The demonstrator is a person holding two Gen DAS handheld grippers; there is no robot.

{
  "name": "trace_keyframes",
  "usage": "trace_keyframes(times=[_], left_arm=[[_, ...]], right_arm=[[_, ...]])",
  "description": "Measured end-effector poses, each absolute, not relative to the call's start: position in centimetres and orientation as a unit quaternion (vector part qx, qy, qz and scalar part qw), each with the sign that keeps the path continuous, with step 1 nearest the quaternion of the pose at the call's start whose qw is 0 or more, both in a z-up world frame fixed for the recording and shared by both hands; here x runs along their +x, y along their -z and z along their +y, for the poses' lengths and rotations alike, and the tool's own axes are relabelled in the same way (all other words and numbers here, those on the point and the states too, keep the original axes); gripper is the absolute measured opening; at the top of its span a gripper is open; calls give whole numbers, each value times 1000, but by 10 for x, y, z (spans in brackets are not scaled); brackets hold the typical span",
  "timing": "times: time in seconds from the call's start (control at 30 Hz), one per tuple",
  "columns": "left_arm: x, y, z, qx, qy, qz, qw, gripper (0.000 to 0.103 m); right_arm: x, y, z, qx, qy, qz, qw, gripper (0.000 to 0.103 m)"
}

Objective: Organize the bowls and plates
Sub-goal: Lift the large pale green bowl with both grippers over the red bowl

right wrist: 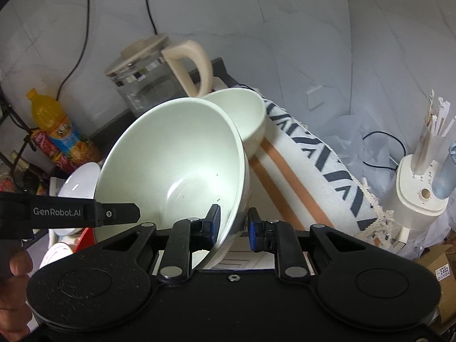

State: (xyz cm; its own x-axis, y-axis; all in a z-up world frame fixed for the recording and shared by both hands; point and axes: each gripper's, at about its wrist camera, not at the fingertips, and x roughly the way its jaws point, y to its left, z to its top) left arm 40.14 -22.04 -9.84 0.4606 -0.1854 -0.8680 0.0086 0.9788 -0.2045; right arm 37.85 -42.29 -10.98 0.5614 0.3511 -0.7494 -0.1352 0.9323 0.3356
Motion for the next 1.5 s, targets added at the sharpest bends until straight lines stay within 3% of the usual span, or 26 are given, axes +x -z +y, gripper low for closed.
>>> trace_keyframes(times=[0.7, 1.5], left_arm=[[341, 72, -150, -129, 12, 503, 855, 23], [297, 94, -84, -194, -31, 512, 836, 24]], right_arm=[[344, 84, -355, 89, -184, 446, 871, 20], [323, 99, -287, 23, -212, 486, 847, 21]])
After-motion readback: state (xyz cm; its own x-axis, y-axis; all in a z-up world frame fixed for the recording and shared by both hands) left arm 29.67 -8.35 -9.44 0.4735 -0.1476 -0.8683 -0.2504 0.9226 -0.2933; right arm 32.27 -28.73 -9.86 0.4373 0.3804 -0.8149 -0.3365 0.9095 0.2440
